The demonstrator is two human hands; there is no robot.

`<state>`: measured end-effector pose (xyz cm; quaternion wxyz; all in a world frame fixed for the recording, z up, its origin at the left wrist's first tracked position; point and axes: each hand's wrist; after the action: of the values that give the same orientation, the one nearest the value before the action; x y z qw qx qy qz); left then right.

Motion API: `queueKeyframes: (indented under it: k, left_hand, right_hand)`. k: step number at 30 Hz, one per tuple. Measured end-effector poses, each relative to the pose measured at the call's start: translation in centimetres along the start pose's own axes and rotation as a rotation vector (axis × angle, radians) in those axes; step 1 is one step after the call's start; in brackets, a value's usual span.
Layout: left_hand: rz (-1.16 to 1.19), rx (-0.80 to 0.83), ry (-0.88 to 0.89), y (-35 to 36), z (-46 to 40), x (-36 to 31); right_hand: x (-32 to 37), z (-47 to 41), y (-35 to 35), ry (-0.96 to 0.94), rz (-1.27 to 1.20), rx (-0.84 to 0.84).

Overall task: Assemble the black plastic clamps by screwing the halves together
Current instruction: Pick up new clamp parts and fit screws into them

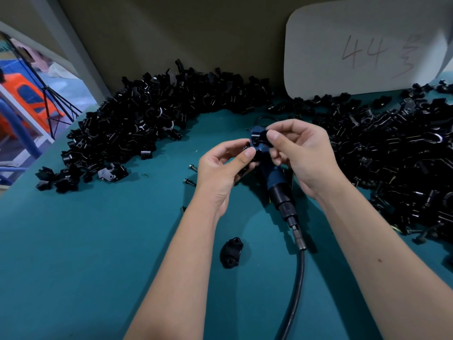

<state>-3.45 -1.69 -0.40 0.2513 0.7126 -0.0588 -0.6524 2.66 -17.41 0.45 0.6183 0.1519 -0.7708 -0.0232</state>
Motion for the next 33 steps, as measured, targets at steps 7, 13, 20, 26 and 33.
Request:
queueKeyframes:
  k: [7, 13, 20, 26, 33]
  left_hand:
    - [0.089, 0.017, -0.031, 0.17, 0.01, -0.08]
    - [0.065, 0.007, -0.053, 0.18, 0.1, -0.04]
    - [0.069, 0.001, -0.064, 0.32, 0.18, -0.16]
    - [0.062, 0.009, -0.059, 0.35, 0.27, -0.06]
    - [0.092, -0.05, -0.048, 0.38, 0.1, 0.02]
  right_hand:
    - [0.63, 0.36, 0.39, 0.049, -0.007, 0.087]
    - [0.75, 0.46, -0.25, 0.059, 0.049, 0.204]
    - [0.58, 0.51, 0.0, 0.033, 0.105, 0.21]
    - [0.45, 0.22, -0.22, -0.004, 0.142, 0.175]
    - [0.03, 0.13, -0.1, -0.013, 0.199, 0.166]
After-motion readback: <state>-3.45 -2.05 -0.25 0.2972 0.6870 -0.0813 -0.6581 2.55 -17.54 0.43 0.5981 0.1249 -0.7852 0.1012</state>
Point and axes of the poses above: each hand's wrist, its own z-axis away from the middle knuckle, its own y-axis out of the palm, x = y × z, and after that the axes turned 4 degrees about -x, right-handed
